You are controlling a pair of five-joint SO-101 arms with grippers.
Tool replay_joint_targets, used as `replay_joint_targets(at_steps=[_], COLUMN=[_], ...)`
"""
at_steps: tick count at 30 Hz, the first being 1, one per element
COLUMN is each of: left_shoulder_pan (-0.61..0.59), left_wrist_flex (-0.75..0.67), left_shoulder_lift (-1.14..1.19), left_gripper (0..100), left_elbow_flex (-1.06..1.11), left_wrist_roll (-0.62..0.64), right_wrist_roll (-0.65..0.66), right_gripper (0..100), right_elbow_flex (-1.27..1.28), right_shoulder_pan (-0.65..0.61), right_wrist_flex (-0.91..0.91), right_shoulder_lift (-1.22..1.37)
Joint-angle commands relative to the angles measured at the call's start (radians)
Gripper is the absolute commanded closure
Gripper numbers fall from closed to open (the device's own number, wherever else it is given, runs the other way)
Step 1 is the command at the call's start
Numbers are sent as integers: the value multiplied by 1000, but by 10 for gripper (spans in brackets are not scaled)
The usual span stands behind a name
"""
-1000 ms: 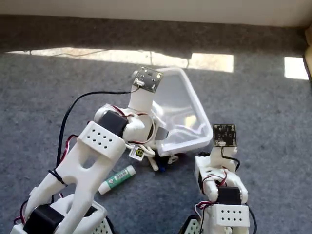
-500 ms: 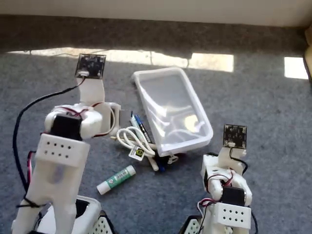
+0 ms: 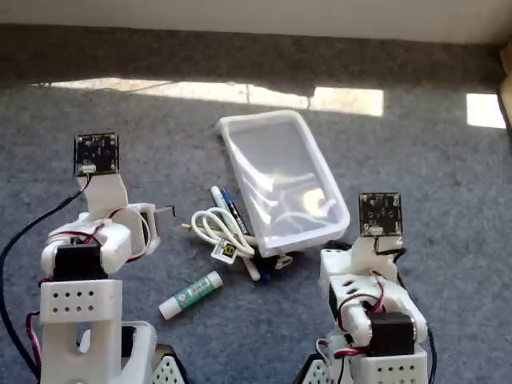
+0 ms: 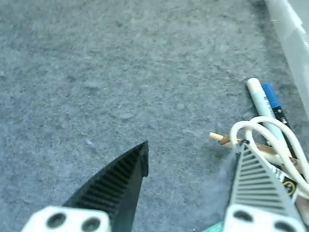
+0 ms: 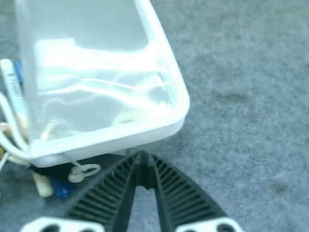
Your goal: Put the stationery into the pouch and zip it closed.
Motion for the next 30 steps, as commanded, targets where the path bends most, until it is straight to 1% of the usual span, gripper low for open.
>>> replay_joint_targets(at_steps=[1,5,10,12,16,21,24,27,30], left_shoulder_pan=[-59,-82,-84,-85,-85,-85,-88,-125,-137], left_wrist_flex=[-51,-94,-138,-138,-135,-133,-132,-137,-137], left_shoulder_lift=[-99,-214,-337,-375,-437,-479,-481,-484,-484], left_gripper=[726,726,726,726,726,726,726,726,726], left_elbow_flex=[70,186,308,338,371,398,403,414,414], left_wrist_roll=[-9,-3,29,23,26,25,25,25,25], right_wrist_roll=[-83,-94,-94,-94,-98,-98,-98,-100,-100], right_gripper=[993,993,993,994,994,994,994,994,994], right_elbow_flex=[-122,-127,-127,-127,-143,-199,-199,-199,-199], right_shoulder_pan=[-102,-209,-297,-321,-332,-328,-328,-328,-328], right_wrist_flex=[31,27,27,27,18,-107,-197,-289,-394], right_shoulder_lift=[8,10,19,82,334,588,665,728,811])
